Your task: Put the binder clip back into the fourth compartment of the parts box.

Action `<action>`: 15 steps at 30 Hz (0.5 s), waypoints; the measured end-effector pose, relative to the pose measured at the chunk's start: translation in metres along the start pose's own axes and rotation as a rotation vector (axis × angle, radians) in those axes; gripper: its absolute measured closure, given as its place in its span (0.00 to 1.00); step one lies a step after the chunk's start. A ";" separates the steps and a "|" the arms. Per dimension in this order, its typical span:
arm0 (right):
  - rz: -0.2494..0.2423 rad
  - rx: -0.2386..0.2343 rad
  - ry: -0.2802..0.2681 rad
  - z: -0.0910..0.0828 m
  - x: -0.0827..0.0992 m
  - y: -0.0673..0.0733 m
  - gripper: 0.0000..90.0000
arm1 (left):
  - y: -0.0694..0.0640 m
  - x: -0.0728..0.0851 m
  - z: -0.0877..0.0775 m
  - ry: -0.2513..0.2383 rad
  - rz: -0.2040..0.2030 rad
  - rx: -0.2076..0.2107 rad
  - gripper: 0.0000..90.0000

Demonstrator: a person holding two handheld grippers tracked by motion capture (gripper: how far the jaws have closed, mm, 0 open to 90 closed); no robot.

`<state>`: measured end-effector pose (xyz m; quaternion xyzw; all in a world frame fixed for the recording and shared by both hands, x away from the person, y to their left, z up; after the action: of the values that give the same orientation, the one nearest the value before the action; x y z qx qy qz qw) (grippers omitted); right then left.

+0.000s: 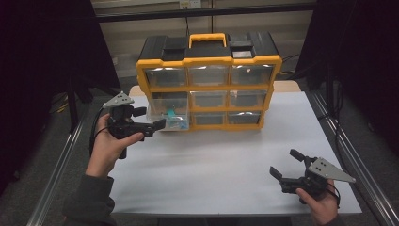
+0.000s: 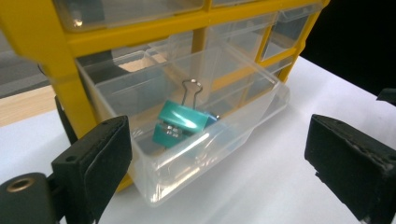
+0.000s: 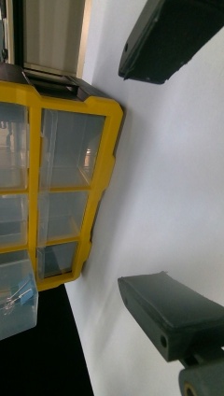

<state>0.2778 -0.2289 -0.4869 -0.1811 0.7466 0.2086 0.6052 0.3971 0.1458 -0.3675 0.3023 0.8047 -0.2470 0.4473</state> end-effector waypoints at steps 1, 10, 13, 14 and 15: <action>0.003 -0.002 0.000 0.000 0.000 0.000 0.02 | 0.000 0.001 0.000 -0.004 -0.004 0.003 0.08; 0.002 -0.003 -0.003 0.001 0.000 0.000 0.02 | 0.002 0.012 -0.005 -0.035 -0.017 -0.010 0.07; 0.001 -0.002 0.000 0.000 0.000 0.000 0.02 | 0.003 0.018 -0.005 -0.034 -0.015 -0.015 0.06; -0.002 -0.004 0.003 0.000 0.001 0.000 0.02 | 0.003 0.020 -0.005 -0.034 -0.018 -0.018 0.06; -0.003 -0.005 0.003 0.000 0.001 0.001 0.02 | 0.003 0.023 -0.005 -0.036 -0.017 -0.017 0.06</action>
<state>0.2776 -0.2283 -0.4875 -0.1841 0.7468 0.2092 0.6038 0.3869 0.1576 -0.3851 0.2870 0.8011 -0.2495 0.4622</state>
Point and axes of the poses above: each handheld gripper's, and its own axes: z roughly forward along the jaws, x roughly out of its underside, y roughly to its left, the point moved 10 cm from there along z, roughly forward along the jaws, and after that the axes turned 1 degree about -x, right-handed, at the moved point
